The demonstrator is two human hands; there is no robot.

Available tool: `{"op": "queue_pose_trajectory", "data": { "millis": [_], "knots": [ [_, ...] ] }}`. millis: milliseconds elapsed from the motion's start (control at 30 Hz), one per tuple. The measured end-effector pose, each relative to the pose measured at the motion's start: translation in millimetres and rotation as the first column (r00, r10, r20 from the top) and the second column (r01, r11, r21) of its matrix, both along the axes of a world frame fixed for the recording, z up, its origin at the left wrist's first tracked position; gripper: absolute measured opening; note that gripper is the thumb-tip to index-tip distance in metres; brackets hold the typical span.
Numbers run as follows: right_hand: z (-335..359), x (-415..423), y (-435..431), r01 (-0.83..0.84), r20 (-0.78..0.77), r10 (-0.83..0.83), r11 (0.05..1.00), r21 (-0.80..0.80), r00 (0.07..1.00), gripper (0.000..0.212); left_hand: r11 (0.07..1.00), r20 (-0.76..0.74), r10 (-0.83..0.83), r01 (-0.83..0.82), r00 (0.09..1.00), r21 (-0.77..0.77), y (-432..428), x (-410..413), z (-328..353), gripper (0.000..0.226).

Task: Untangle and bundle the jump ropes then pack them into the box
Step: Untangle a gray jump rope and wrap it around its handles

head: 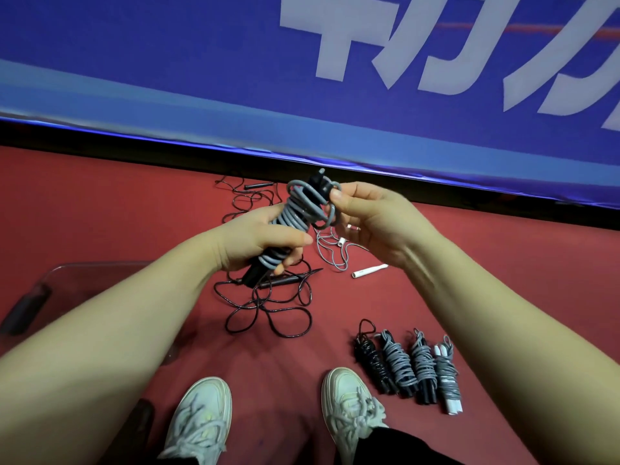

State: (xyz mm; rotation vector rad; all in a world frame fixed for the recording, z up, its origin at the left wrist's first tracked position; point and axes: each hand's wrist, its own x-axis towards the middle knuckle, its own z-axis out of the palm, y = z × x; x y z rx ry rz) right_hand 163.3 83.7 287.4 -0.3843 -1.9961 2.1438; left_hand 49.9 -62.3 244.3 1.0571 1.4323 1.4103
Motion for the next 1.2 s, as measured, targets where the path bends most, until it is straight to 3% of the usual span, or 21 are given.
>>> {"op": "queue_pose_trajectory", "data": {
  "millis": [100, 233, 333, 433, 533, 700, 833, 1000, 1200],
  "knots": [
    [-9.1, -1.6, -1.5, 0.009, 0.012, -0.009, 1.000, -0.008, 1.000, 0.011, 0.996, 0.034, -0.075, 0.076, 0.997, -0.040, -6.0, -5.6, -5.8, 0.039],
    [-9.5, -1.6, -4.4, -0.092, -0.160, 0.083, 0.995, -0.050, 0.984, 0.009, 0.967, 0.166, -0.247, 0.253, 0.955, -0.012, -12.6, -10.0, -8.9, 0.011],
    [-9.0, -3.6, -10.5, -0.147, -0.284, 0.110, 0.983, -0.113, 0.953, 0.016, 0.938, 0.240, -0.343, 0.343, 0.908, 0.041, -9.0, -10.8, -6.8, 0.029],
    [-7.1, -4.9, -10.9, -0.189, -0.299, 0.105, 0.945, -0.266, 0.948, 0.030, 0.923, 0.269, -0.379, 0.383, 0.886, 0.039, -8.2, -10.0, -7.0, 0.052],
    [-8.2, -5.5, -10.2, -0.178, -0.233, 0.128, 0.963, -0.204, 0.964, 0.045, 0.928, 0.262, -0.364, 0.371, 0.894, 0.021, -10.7, -12.1, -7.9, 0.057],
    [-11.3, -4.7, -11.4, -0.185, -0.204, 0.142, 0.961, -0.207, 0.969, 0.035, 0.917, 0.266, -0.389, 0.398, 0.882, 0.022, -14.6, -13.7, -7.7, 0.031],
    [-12.8, -6.7, -4.5, -0.270, -0.236, 0.207, 0.922, -0.277, 0.949, 0.032, 0.913, 0.281, -0.392, 0.407, 0.876, 0.005, -11.3, -13.2, -8.2, 0.035],
    [-14.4, -5.2, 5.4, -0.382, -0.148, 0.353, 0.869, -0.316, 0.924, 0.035, 0.914, 0.253, -0.382, 0.404, 0.889, -0.038, -11.0, -8.8, -7.3, 0.030],
    [-25.4, -8.8, -6.0, -0.152, -0.156, 0.082, 0.842, -0.518, 0.984, 0.039, 0.987, 0.054, -0.131, 0.135, 0.990, -0.084, -11.9, -10.6, 0.2, 0.051]
  ]
}}
